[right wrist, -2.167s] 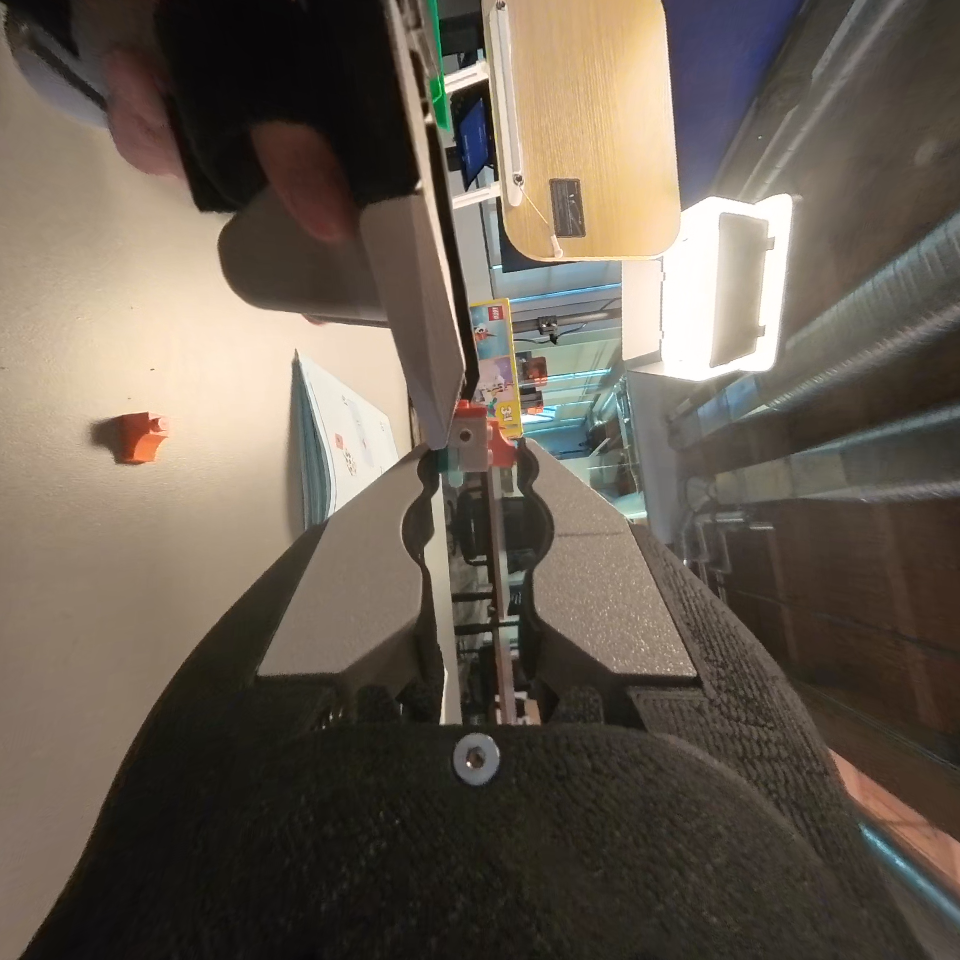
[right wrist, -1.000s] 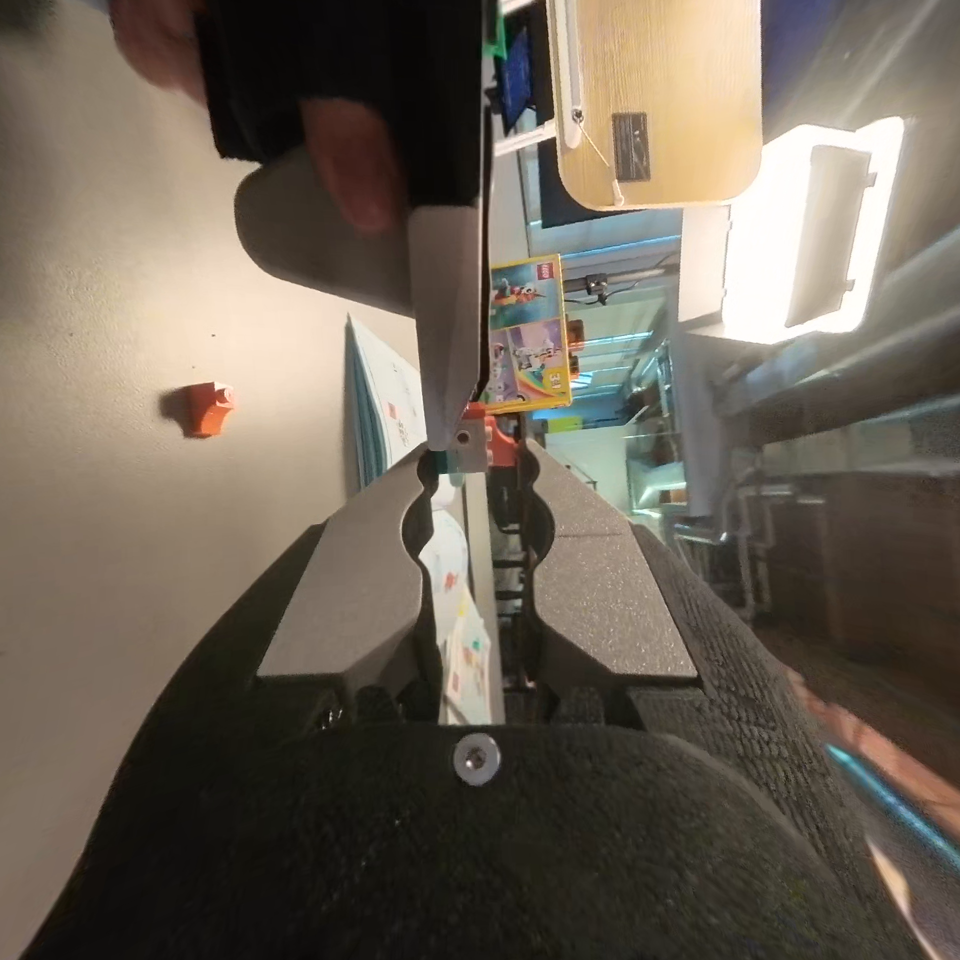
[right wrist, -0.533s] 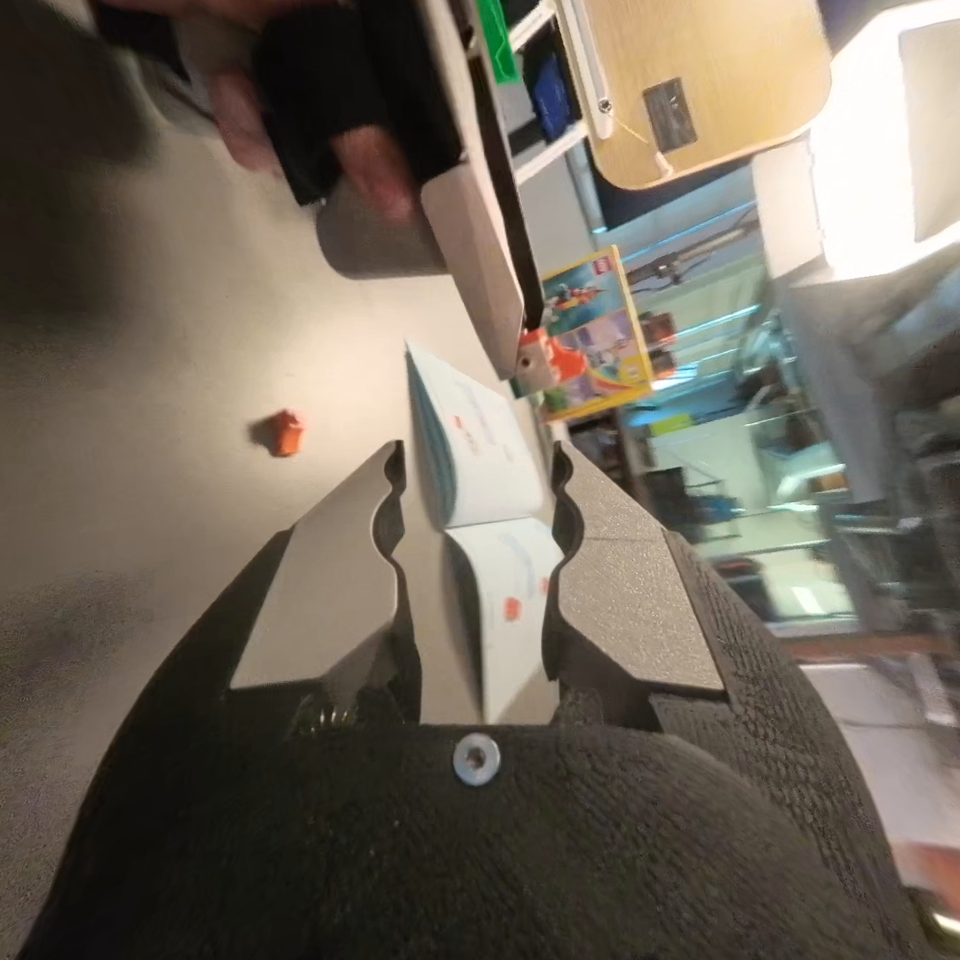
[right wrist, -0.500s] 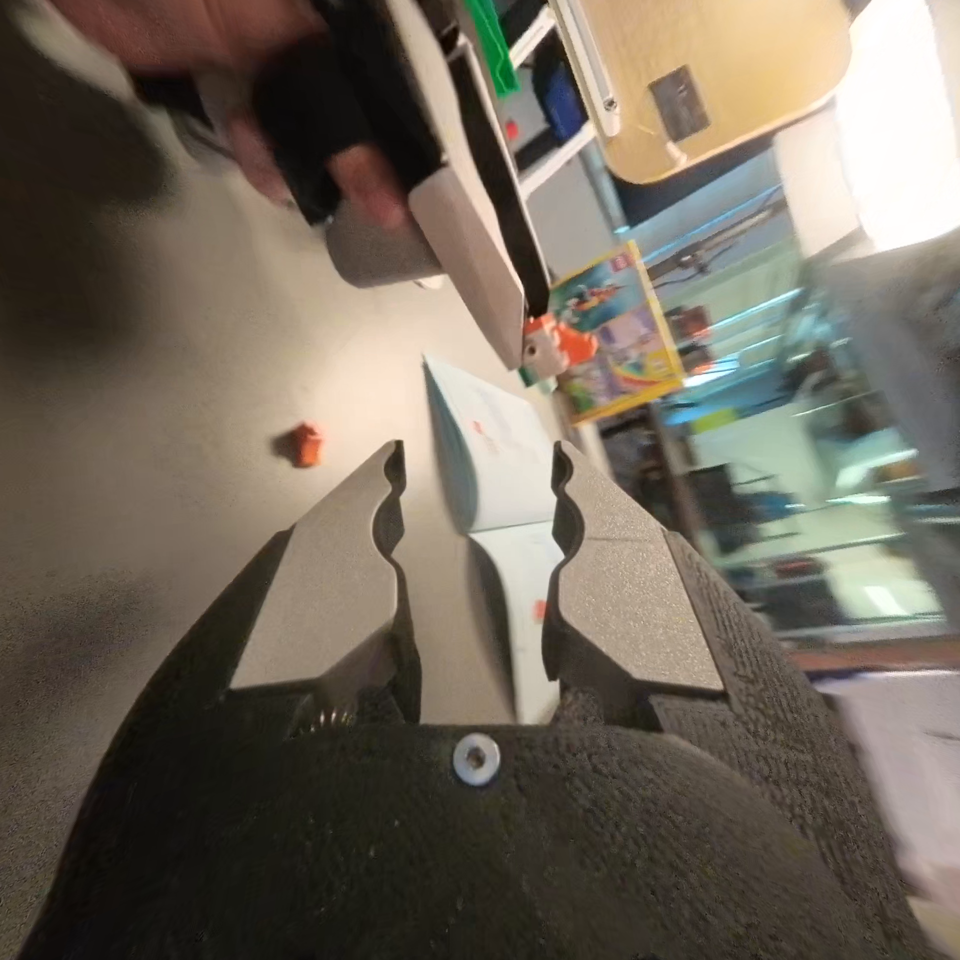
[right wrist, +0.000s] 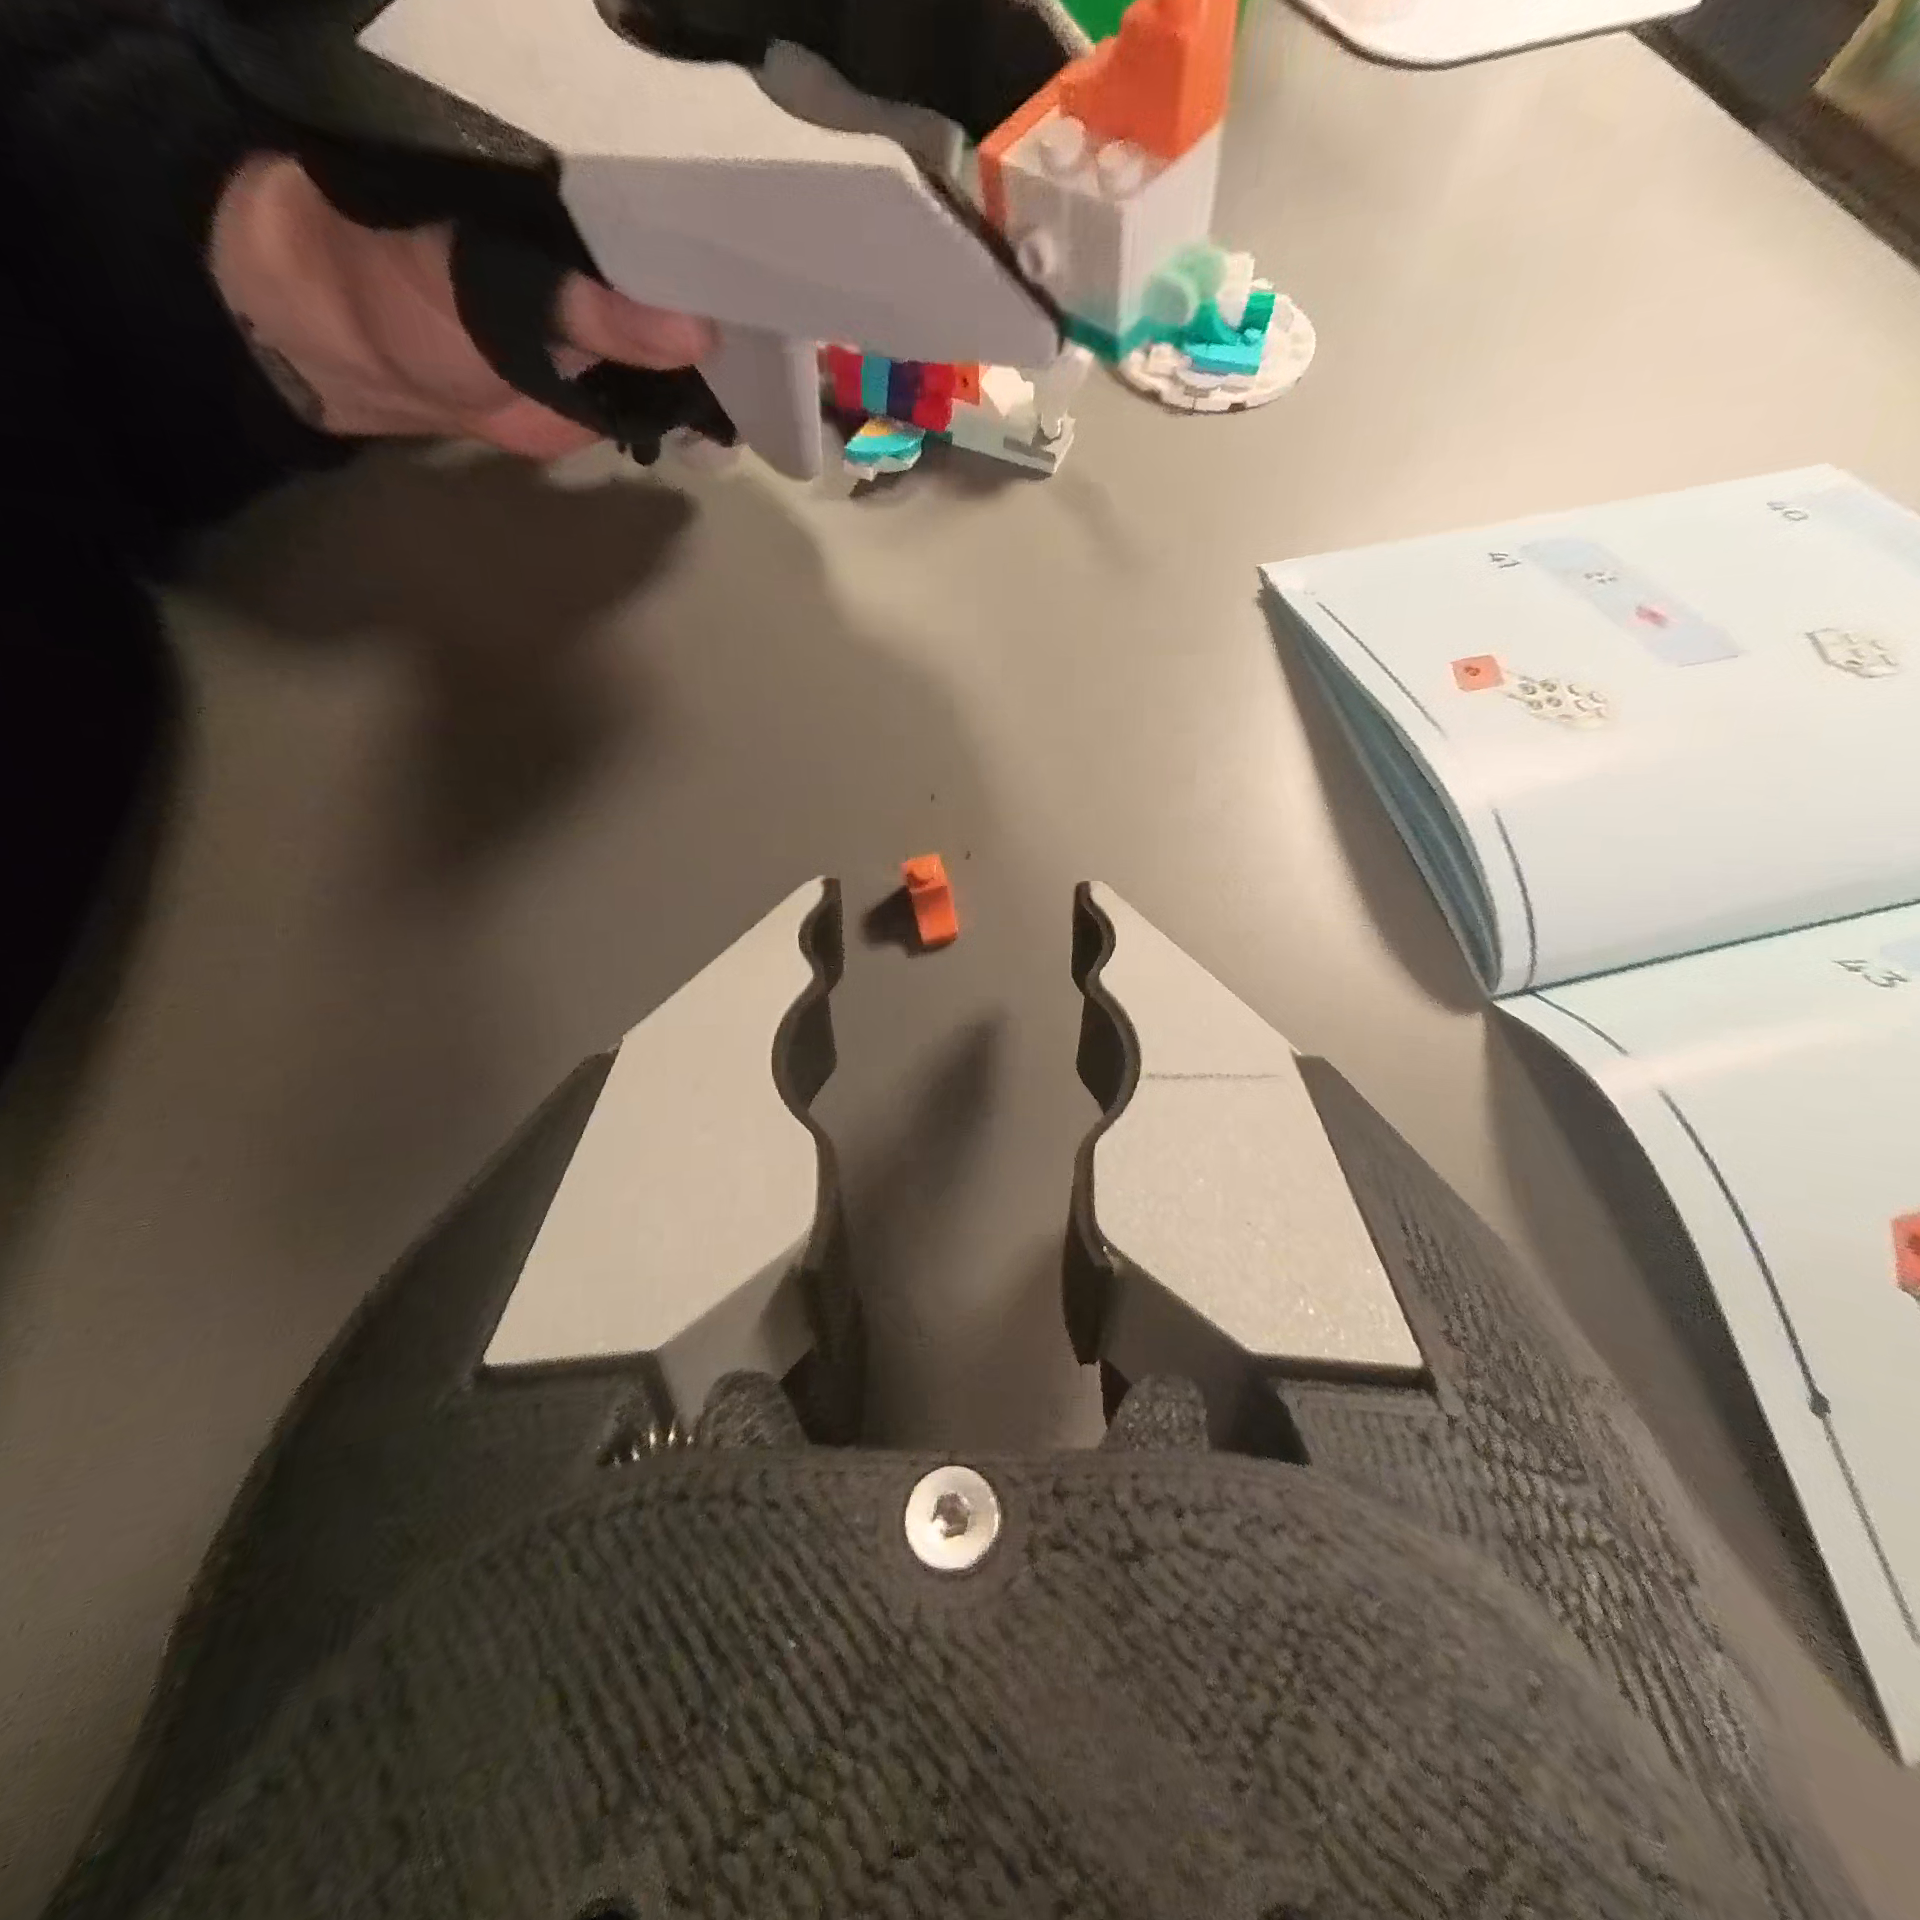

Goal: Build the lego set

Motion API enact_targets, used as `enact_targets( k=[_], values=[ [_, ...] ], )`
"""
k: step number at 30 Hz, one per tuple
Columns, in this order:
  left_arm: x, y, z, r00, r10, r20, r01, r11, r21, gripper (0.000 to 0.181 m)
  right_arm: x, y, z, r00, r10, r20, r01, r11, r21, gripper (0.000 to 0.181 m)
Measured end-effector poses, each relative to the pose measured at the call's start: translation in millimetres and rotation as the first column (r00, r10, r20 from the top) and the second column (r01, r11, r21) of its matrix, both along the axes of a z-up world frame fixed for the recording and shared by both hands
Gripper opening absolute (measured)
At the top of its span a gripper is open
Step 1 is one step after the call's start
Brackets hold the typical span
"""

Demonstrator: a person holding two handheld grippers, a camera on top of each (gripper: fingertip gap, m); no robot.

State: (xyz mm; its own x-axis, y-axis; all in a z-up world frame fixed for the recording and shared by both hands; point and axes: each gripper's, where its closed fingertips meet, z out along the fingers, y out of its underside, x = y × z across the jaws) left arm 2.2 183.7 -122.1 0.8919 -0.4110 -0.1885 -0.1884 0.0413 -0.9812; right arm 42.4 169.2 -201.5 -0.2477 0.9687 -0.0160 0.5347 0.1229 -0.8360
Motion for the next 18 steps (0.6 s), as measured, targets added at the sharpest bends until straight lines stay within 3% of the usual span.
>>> enact_targets(
  k=[9, 18],
  values=[
    [5, 0, -5, 1.0, -0.012, 0.001, 0.012, 1.0, -0.006, 0.015, -2, 4, 1, 1.0, -0.013, 0.0, 0.013, 0.999, -0.041, 0.041],
    [-4, 2, -3, 0.999, 0.007, 0.039, -0.006, 1.0, -0.015, 0.015, 0, -8, -15, 0.994, 0.056, 0.092, -0.059, 0.997, 0.04, 0.028]
  ],
)
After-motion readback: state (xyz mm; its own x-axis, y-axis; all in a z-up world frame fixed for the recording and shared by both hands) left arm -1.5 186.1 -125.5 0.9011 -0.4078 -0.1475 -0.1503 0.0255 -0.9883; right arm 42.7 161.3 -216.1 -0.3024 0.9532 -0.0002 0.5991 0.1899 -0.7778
